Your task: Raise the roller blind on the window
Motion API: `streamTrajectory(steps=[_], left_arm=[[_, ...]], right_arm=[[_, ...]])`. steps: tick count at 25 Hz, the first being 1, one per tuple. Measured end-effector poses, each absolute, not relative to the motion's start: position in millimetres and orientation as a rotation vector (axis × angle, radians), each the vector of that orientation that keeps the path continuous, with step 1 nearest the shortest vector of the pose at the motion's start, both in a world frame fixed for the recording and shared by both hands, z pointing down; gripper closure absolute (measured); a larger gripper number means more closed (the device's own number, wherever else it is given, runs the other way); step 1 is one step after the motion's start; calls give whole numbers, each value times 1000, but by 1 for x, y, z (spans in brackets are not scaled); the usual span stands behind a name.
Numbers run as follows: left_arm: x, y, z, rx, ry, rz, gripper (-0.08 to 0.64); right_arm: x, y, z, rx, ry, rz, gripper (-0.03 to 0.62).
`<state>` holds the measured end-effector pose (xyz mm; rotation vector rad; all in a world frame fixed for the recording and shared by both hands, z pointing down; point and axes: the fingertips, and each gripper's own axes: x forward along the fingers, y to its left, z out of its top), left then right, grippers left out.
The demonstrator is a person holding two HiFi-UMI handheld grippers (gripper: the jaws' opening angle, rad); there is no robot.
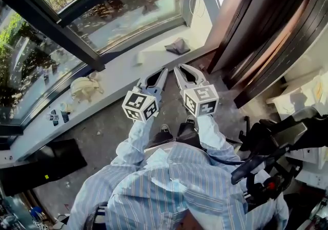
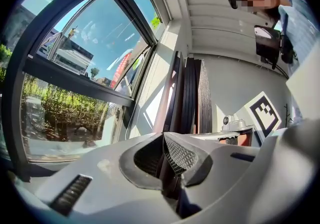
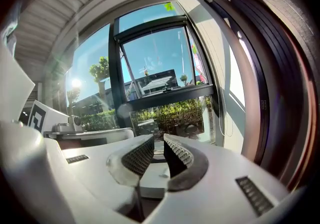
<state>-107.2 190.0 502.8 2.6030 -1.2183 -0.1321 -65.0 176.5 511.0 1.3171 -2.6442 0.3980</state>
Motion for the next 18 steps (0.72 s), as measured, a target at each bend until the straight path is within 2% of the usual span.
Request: streamTrajectory(steps=[18], left_arm=[[-132, 195, 501, 2626, -1217, -146, 551]], right_arm=[[-90, 183, 512, 1322, -2616, 369, 528]])
